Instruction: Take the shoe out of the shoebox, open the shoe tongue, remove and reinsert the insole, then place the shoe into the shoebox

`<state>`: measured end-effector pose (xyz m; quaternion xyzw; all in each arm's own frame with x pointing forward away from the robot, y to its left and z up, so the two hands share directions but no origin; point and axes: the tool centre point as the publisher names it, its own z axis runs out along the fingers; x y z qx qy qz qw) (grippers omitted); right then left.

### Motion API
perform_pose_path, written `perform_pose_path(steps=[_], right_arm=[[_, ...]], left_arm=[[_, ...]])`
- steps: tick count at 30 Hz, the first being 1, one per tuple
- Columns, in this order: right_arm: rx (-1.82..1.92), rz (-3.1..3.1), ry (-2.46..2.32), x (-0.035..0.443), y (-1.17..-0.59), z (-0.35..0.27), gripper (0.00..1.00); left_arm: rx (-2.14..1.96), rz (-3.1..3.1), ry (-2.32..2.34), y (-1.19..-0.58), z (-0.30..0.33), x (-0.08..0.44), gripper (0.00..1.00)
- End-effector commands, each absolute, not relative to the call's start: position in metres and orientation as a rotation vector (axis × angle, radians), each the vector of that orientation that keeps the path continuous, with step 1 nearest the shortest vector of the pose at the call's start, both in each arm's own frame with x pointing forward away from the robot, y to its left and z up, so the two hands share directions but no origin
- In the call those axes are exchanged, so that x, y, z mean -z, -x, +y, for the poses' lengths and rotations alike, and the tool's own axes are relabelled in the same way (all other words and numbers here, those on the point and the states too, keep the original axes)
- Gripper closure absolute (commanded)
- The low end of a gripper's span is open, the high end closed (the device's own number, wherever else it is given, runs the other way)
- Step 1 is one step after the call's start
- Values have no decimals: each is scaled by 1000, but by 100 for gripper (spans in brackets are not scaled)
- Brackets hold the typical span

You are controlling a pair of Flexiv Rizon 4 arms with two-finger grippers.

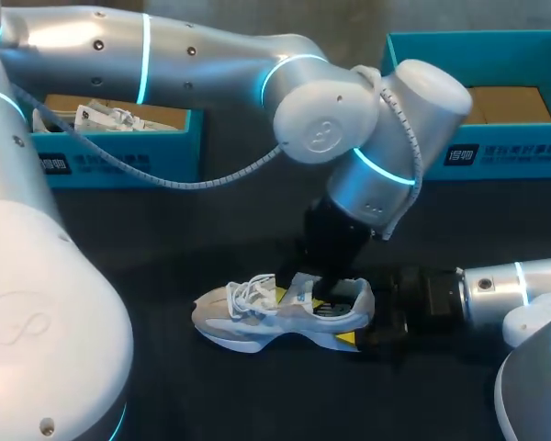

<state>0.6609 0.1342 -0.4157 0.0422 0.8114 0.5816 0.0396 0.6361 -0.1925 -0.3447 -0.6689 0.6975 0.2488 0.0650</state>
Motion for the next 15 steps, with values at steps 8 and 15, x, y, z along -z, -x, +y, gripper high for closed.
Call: perform_pose_path(steps=[8,15], right_arm=[[-1776,2493,-131,417,-660,135,100],[-1776,2493,-131,417,-660,135,100]], left_arm=[[-585,2169,2176,-640,-161,322,60],[-501,2176,2230,-637,-153,317,71]])
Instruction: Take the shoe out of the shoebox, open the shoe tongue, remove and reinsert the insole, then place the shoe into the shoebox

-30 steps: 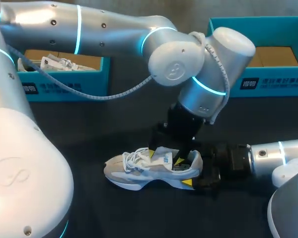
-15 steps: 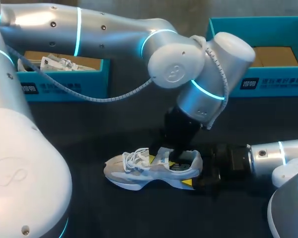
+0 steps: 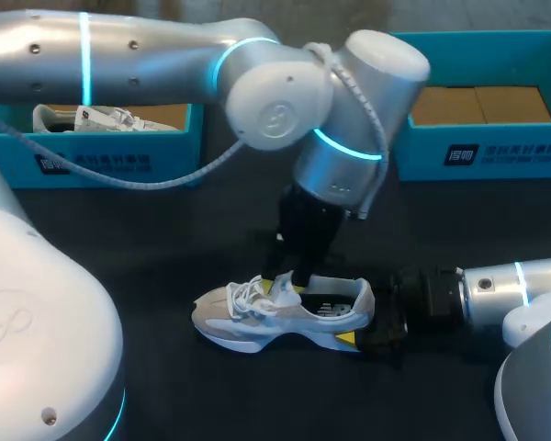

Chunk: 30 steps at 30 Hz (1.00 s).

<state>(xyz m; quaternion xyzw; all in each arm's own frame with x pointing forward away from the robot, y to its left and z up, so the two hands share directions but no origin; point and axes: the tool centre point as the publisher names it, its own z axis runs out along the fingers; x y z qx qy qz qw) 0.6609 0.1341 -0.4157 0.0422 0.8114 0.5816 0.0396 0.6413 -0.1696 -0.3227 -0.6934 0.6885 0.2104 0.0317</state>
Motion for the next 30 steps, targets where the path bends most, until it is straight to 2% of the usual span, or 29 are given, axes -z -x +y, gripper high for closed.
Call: perform_pose_path(steps=[1,5,7,8,9,23,30], right_arm=[[-1776,2493,-131,417,-660,135,100],[-1776,2493,-131,417,-660,135,100],[-1776,2493,-131,417,-660,135,100],[-1776,2493,-131,417,-660,135,100],[-1776,2493,-131,417,-660,135,100],[-1776,2493,-131,417,-660,135,100],[-1776,2493,-131,417,-660,135,100]], left_arm=[[-496,2180,2235,-637,-152,317,71],[-454,2184,2277,-637,-150,318,75],[-416,2186,2304,-638,-148,318,87],[-404,2186,2318,-638,-147,318,97],[-390,2186,2335,-639,-146,318,100],[16,2361,2603,-641,-94,307,100],[149,2417,2699,-639,-64,319,100]])
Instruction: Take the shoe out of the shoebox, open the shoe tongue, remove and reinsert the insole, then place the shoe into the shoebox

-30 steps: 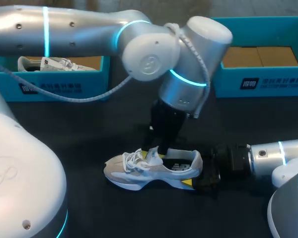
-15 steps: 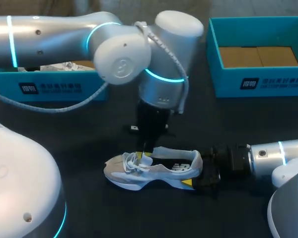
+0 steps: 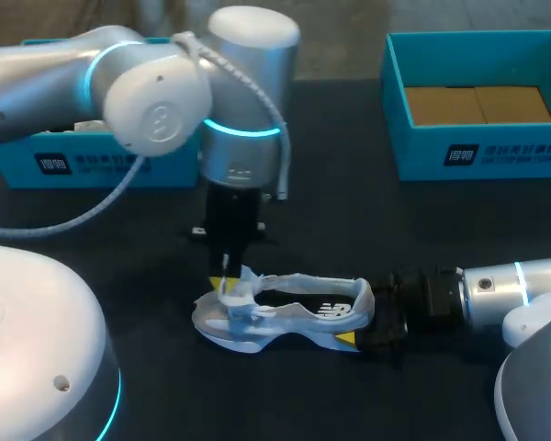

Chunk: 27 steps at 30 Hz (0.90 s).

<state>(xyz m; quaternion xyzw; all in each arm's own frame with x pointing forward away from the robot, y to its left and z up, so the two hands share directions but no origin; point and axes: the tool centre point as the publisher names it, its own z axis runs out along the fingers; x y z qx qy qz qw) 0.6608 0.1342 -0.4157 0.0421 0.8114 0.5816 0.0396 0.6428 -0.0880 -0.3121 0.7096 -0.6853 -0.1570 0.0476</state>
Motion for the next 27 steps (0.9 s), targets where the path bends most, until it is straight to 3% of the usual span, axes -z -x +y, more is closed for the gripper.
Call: perform_pose_path(steps=[1,12,13,14,16,17,18,27], right_arm=[[-1776,2493,-131,417,-660,135,100],[-1776,2493,-131,417,-660,135,100],[-1776,2493,-131,417,-660,135,100],[-1776,2493,-131,417,-660,135,100],[-1776,2493,-131,417,-660,135,100],[-1776,2493,-131,417,-660,135,100],[-1776,2493,-131,417,-660,135,100],[-1776,2493,-131,417,-660,135,100]], left_arm=[[-117,-1764,-1973,-639,-62,321,100],[-76,-1637,-1946,-641,-38,360,100],[-76,-1637,-1946,-642,-38,361,92],[-75,-1635,-1948,-641,-37,362,72],[-74,-1636,-1948,-640,-35,361,52],[-80,-1642,-1941,-640,-34,358,21],[-93,-1653,-1936,-639,-33,354,2],[-253,-1828,-1858,-626,-31,295,0]])
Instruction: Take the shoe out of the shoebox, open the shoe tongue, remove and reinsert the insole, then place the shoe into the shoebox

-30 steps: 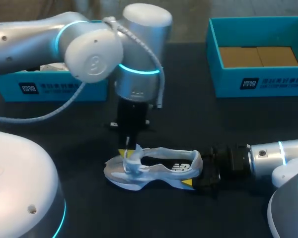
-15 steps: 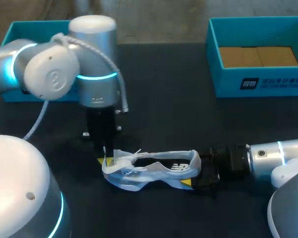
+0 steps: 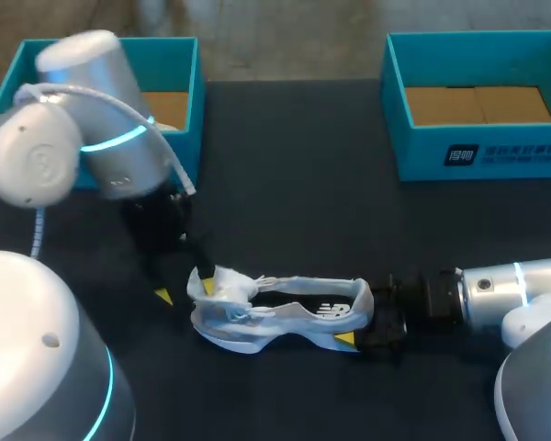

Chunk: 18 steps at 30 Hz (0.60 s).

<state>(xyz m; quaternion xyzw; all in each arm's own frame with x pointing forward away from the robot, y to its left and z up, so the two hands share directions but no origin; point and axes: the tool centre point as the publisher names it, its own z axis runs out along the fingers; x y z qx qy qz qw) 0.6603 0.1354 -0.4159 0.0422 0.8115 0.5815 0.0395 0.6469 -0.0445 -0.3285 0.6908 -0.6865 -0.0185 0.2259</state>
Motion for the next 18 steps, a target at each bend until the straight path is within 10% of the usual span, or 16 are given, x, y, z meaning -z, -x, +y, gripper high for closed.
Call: perform_pose_path(steps=[1,13,15,18], right_arm=[[-1776,2493,-131,417,-660,135,100],[-1776,2493,-131,417,-660,135,100],[-1776,2493,-131,417,-660,135,100],[-1776,2493,-131,417,-660,135,100]], left_arm=[[-275,-1848,-1852,-625,-31,289,0],[-365,-2196,-1570,-628,-62,219,0],[-319,-2285,-1460,-627,-68,210,15],[-230,-2448,-1265,-627,-78,200,86]])
